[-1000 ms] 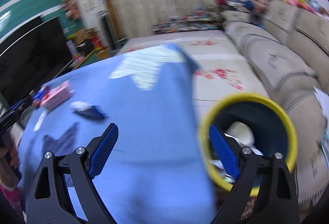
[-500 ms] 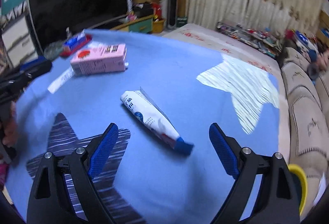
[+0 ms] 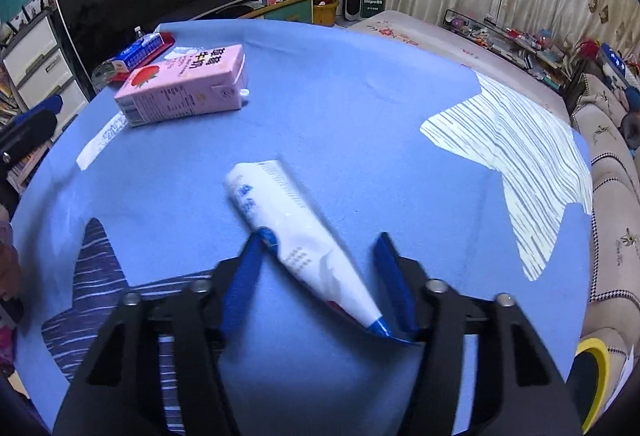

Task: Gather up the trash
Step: 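Grasp the white tube with blue cap using the right gripper, then carry the white tube over the yellow bin and open the right gripper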

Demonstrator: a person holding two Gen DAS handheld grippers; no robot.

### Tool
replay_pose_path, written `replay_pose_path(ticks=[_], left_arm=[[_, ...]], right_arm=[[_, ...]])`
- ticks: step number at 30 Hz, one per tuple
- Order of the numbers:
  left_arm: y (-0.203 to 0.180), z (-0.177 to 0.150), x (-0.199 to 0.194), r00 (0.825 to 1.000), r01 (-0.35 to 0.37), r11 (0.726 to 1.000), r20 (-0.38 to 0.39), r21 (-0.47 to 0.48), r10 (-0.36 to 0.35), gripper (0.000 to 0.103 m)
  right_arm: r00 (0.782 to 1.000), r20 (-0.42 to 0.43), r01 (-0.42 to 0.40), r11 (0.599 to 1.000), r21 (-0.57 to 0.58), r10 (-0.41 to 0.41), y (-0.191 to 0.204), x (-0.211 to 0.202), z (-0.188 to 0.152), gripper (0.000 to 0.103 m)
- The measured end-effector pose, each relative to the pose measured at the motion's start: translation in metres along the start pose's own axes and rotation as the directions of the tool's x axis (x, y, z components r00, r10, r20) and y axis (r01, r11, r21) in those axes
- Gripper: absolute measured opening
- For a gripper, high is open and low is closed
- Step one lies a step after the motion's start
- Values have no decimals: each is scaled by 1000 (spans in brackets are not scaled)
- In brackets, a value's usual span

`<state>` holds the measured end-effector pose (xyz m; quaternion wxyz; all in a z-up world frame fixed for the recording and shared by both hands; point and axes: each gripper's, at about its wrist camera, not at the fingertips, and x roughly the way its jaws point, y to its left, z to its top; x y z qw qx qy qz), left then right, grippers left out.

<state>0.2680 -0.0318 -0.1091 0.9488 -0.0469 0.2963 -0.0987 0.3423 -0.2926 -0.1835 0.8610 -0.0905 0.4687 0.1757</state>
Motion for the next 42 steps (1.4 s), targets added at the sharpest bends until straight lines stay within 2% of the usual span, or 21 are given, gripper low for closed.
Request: replay_pose_path(ticks=[2, 3, 8, 15, 25, 34, 42], left_arm=[[0, -1, 1, 1000, 1, 1000, -2, 1, -1, 86], [-1, -1, 2, 1000, 1, 1000, -3, 1, -1, 87], [-3, -3, 4, 1000, 0, 1000, -5, 9, 0, 87], [-6, -5, 4, 1000, 0, 1000, 0, 22, 0, 87], [-9, -7, 5, 1000, 4, 1000, 0, 31, -4, 88], [-7, -7, 4, 1000, 7, 1000, -3, 17, -7, 88], [-7, -8, 7, 1000, 4, 1000, -9, 21, -3, 88]], right_arm=[[1000, 3, -23, 1000, 20, 23, 2, -2, -2, 27], [1000, 3, -24, 999, 30, 24, 2, -4, -3, 25], [999, 24, -49, 993, 111, 47, -4, -17, -12, 24], [991, 127, -57, 986, 158, 37, -10, -64, -29, 24], [977, 192, 50, 971, 232, -96, -34, -111, -62, 24], [959, 152, 163, 907, 388, -237, -96, -129, -108, 24], [940, 64, 251, 806, 537, -336, -163, -124, -154, 24]])
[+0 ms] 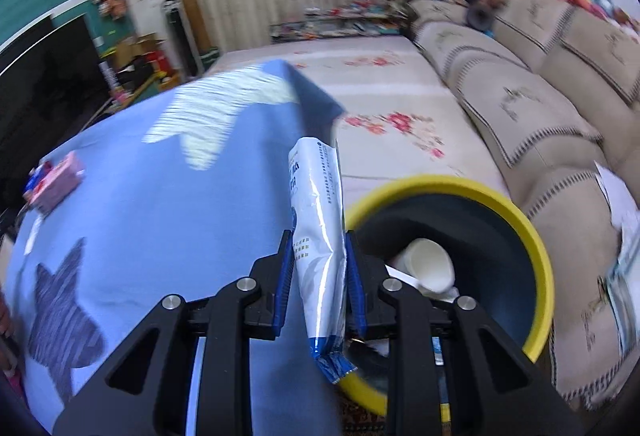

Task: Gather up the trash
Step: 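Carry the white tube over the yellow bin and open the right gripper, then lower the left gripper onto the pink strawberry milk carton and grasp it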

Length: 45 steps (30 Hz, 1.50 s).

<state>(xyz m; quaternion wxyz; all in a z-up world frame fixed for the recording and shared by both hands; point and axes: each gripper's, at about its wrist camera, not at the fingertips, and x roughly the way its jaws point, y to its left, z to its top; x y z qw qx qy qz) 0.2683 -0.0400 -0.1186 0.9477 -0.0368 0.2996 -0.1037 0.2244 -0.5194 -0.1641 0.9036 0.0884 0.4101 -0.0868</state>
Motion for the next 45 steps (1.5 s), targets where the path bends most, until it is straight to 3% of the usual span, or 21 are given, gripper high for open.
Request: replay_pose_path(ticks=[7, 13, 16, 23, 26, 30, 33, 36, 41, 45], left_arm=[[-2, -1, 2, 1000, -2, 1000, -8, 6, 2, 88], [-2, -2, 3, 1000, -2, 1000, -11, 7, 2, 88], [-3, -2, 4, 1000, 1, 1000, -16, 9, -1, 88], [4, 8, 12, 995, 40, 999, -93, -17, -42, 92], [9, 19, 22, 989, 62, 998, -136, 23, -58, 92], [18, 36, 43, 987, 92, 989, -139, 116, -75, 93], [15, 47, 63, 975, 180, 957, -167, 228, -144, 93], [12, 55, 92, 966, 198, 935, -223, 294, -135, 93], [11, 61, 132, 950, 202, 923, -296, 327, -103, 93], [7, 57, 145, 935, 219, 914, -343, 341, -96, 71]], right_arm=[[995, -50, 89, 991, 95, -84, -51, 25, -10, 24], [988, -78, 141, 981, 133, -131, -68, 40, -17, 27], [983, -87, 171, 974, 151, -159, -76, 44, -19, 36], [982, -71, 184, 971, 152, -176, -74, 39, -18, 44], [984, -52, 175, 975, 136, -169, -68, 35, -14, 44], [987, -36, 160, 979, 125, -157, -60, 30, -8, 45], [988, -26, 152, 982, 116, -150, -53, 27, -4, 45], [989, -23, 148, 983, 106, -146, -46, 25, -1, 45], [991, -23, 133, 987, 93, -131, -41, 23, 0, 45], [992, -18, 122, 989, 84, -121, -39, 19, 3, 45]])
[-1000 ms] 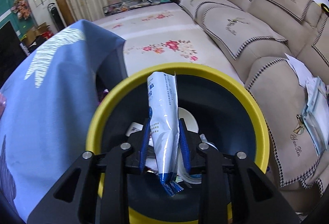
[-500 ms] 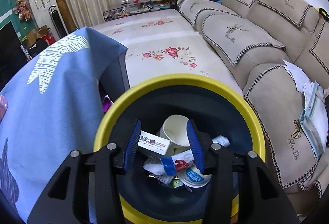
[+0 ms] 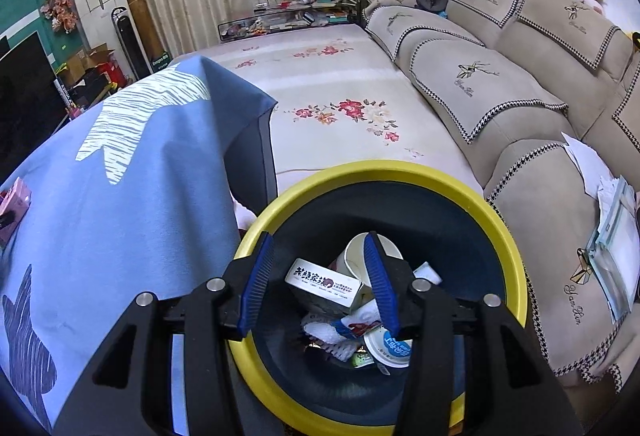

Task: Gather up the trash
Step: 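Lower the left gripper onto the pink strawberry milk carton and grasp it, then carry the pink carton over the yellow bin and open the left gripper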

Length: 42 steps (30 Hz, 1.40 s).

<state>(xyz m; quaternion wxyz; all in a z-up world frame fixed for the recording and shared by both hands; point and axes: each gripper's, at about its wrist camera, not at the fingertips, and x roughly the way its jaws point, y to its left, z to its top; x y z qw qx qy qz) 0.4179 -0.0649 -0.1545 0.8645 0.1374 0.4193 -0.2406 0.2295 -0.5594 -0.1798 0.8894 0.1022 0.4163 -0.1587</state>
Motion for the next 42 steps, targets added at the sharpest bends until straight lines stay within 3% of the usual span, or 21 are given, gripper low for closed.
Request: replay_pose_path(ticks=[3, 8, 12, 15, 18, 21, 24, 30, 34, 38, 39, 40, 42], left_arm=[[-8, 2, 1, 1000, 24, 1000, -13, -6, -24, 51], [-53, 5, -11, 1000, -2, 999, 2, 46, 2, 50], [-107, 16, -30, 998, 46, 995, 35, 85, -49, 50], [-170, 31, -47, 991, 110, 984, 59, 143, -120, 50], [-226, 46, -53, 978, 188, 965, 58, 180, -201, 50], [-295, 65, -49, 945, 317, 924, 8, 213, -326, 50], [-356, 78, -37, 922, 384, 889, -46, 249, -385, 50], [-454, 104, 1, 910, 415, 865, -119, 283, -398, 50], [-505, 118, 35, 920, 391, 873, -162, 293, -358, 50], [-528, 113, 63, 921, 377, 884, -213, 276, -326, 51], [-530, 111, 70, 921, 373, 889, -222, 266, -320, 53], [-531, 109, 77, 923, 362, 899, -233, 246, -307, 69], [-525, 107, 83, 929, 341, 914, -229, 219, -291, 81]], right_arm=[[1000, 12, -14, 1000, 11, 14, -4, -5, 0, 45], [999, 40, -38, 999, 32, 37, -16, -23, -6, 45], [998, 60, -39, 998, 47, 36, -27, -38, -15, 45], [997, 75, -24, 998, 59, 19, -38, -49, -22, 45], [996, 86, -10, 997, 75, 4, -50, -56, -28, 45], [996, 93, 7, 996, 92, -16, -64, -62, -34, 48], [995, 96, 23, 994, 111, -34, -78, -68, -42, 50], [991, 104, 73, 985, 155, -89, -106, -77, -55, 53], [988, 109, 91, 979, 183, -112, -126, -80, -62, 54], [986, 116, 95, 976, 199, -119, -138, -83, -66, 56], [986, 117, 95, 975, 201, -120, -139, -84, -67, 57], [986, 119, 94, 975, 203, -120, -140, -85, -67, 57], [985, 122, 93, 975, 200, -119, -139, -86, -67, 57]])
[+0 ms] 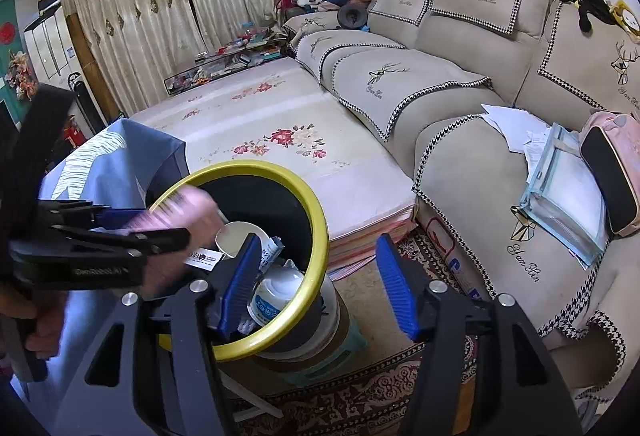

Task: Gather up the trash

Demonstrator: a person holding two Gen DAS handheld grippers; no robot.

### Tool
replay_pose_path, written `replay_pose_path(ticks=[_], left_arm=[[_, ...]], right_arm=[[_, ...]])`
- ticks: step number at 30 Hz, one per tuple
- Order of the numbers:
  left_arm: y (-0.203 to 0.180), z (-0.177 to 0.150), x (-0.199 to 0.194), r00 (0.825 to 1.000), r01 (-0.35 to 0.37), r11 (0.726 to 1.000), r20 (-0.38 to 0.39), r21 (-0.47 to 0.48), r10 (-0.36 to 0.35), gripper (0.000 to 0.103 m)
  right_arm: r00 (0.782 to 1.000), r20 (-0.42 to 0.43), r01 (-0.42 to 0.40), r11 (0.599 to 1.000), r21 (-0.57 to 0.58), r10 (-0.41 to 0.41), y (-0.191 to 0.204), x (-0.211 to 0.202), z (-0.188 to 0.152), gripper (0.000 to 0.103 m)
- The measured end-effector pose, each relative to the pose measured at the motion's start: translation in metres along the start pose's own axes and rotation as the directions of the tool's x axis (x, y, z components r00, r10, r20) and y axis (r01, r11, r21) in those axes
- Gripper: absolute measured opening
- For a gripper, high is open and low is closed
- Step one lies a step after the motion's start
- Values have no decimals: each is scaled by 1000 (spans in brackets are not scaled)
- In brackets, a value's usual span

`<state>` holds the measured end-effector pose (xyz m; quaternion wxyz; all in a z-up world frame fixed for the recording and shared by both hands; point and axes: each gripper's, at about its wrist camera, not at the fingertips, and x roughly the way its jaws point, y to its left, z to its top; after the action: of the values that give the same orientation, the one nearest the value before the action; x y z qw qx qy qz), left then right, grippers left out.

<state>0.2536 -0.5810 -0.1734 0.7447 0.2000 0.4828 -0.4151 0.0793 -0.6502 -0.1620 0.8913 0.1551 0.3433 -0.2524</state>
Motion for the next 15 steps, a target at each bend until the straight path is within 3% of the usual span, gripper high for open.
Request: replay_pose_path(ticks=[3, 5, 8, 12, 15], left_arm=[[16, -8, -14, 999, -17, 999, 26, -33, 18, 81], [33, -21, -45, 996, -21, 998, 82, -64, 26, 81], [51, -50, -103, 979, -34, 996, 200, -87, 51, 90], [69, -107, -182, 927, -112, 986, 344, -123, 148, 98], [81, -158, -234, 868, -230, 956, 407, -180, 285, 98]], right_arm=[[1000, 6, -5, 1000, -5, 5, 5, -5, -1, 57], [1000, 8, -16, 1000, -14, 17, 11, -10, -2, 58], [999, 14, -44, 998, -36, 45, 24, -19, -5, 59], [996, 31, -86, 992, -91, 89, 52, -38, -9, 62], [993, 40, -106, 984, -142, 112, 72, -53, -12, 64]])
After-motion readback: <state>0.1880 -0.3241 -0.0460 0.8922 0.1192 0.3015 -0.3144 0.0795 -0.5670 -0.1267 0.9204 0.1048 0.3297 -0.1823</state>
